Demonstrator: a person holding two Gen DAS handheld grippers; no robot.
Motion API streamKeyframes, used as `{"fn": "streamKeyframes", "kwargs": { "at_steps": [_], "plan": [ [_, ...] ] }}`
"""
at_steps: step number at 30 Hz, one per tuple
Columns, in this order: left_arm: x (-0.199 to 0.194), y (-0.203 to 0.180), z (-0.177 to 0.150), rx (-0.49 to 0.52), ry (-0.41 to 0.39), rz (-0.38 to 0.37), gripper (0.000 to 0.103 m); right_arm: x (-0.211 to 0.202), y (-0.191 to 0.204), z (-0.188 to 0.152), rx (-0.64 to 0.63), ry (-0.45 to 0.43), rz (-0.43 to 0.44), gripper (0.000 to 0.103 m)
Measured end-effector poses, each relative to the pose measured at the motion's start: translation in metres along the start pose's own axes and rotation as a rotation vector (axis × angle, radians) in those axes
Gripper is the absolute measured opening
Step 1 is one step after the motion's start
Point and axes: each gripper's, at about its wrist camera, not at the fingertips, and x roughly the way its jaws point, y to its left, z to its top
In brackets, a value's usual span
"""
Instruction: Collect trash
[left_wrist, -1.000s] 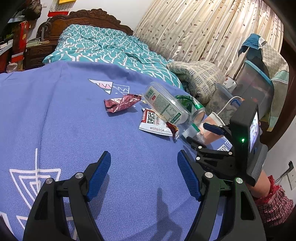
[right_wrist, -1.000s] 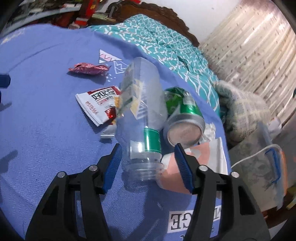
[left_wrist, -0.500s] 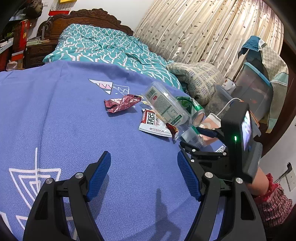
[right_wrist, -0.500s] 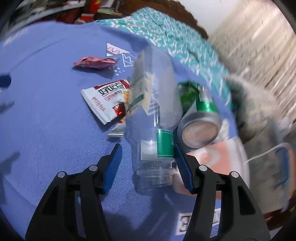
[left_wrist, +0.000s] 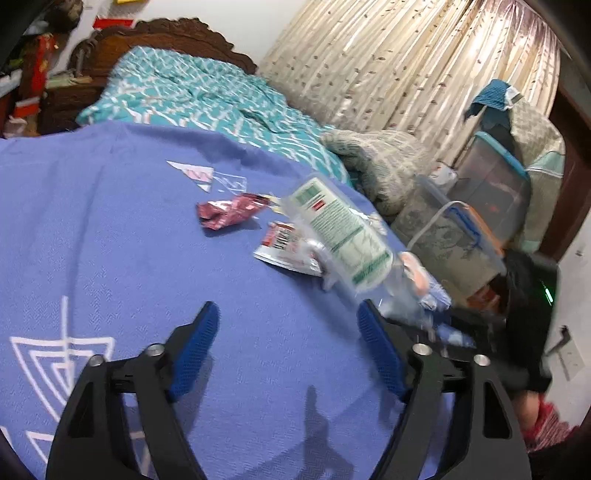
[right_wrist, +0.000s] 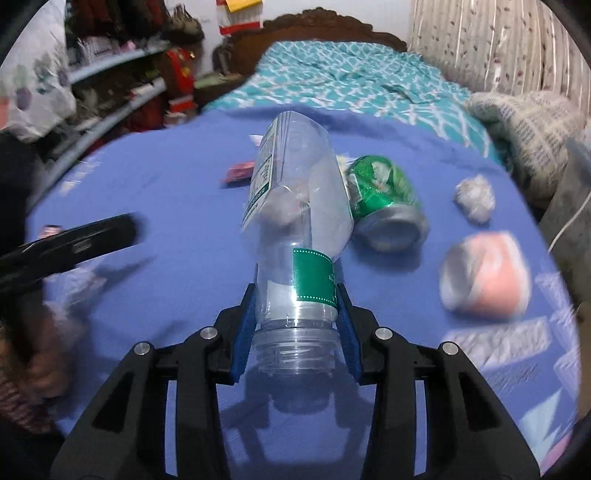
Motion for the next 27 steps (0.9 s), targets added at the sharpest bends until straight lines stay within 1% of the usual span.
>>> {"fn": "streamKeyframes", "kwargs": {
  "at_steps": [1,2,3,6,8,9,12,15,16,17,19,20,21,22,23,24,25,27],
  "plan": [
    [0.001,0.000,0.000,-0.007,0.006,-0.007,0.092,-0.001,0.013,-0.008,-0.012,0.008,0.051,0.049],
    [0.001,-0.001,0.000,-0.013,0.011,-0.018,0.093,-0.003,0.028,-0.015,-0.044,0.010,0.087,0.061],
    [0.002,-0.002,-0.001,-0.016,0.016,-0.026,0.093,-0.005,0.041,-0.023,-0.076,0.003,0.096,0.066],
    [0.011,-0.009,-0.003,-0.030,0.066,-0.019,0.093,-0.014,0.062,-0.034,-0.134,-0.027,0.124,0.066],
    [0.015,-0.011,-0.006,-0.038,0.088,0.006,0.094,-0.023,0.059,-0.036,-0.129,-0.050,0.123,0.066],
    [0.017,-0.012,-0.006,-0.042,0.098,0.007,0.094,-0.028,0.051,-0.036,-0.112,-0.063,0.126,0.066],
    [0.019,-0.018,-0.009,-0.036,0.107,0.050,0.094,-0.040,0.021,-0.038,-0.011,-0.096,0.128,0.066],
    [0.025,-0.029,-0.012,0.007,0.122,0.139,0.094,-0.046,-0.017,-0.046,0.107,-0.112,0.099,0.066],
    [0.030,-0.035,-0.014,0.028,0.138,0.177,0.094,-0.046,-0.031,-0.047,0.147,-0.116,0.086,0.066],
    [0.032,-0.038,-0.015,0.039,0.149,0.196,0.094,-0.044,-0.049,-0.046,0.188,-0.117,0.077,0.065],
    [0.040,-0.046,-0.019,0.068,0.171,0.243,0.094,-0.035,-0.083,-0.040,0.272,-0.111,0.083,0.064],
    [0.044,-0.050,-0.022,0.088,0.182,0.267,0.094,-0.031,-0.091,-0.036,0.302,-0.111,0.099,0.063],
    [0.046,-0.052,-0.023,0.101,0.187,0.282,0.093,-0.026,-0.098,-0.030,0.321,-0.109,0.120,0.062],
    [0.049,-0.055,-0.025,0.119,0.185,0.316,0.085,-0.018,-0.102,-0.022,0.334,-0.098,0.135,0.062],
    [0.052,-0.054,-0.025,0.125,0.185,0.333,0.067,-0.009,-0.103,-0.014,0.343,-0.079,0.154,0.061],
    [0.053,-0.052,-0.025,0.128,0.188,0.333,0.068,0.002,-0.096,-0.003,0.344,-0.066,0.186,0.061],
    [0.052,-0.049,-0.024,0.114,0.184,0.317,0.067,0.011,-0.091,0.003,0.340,-0.059,0.210,0.061],
    [0.048,-0.043,-0.022,0.087,0.179,0.299,0.066,0.033,-0.078,0.019,0.313,-0.042,0.227,0.061]
  ]
}}
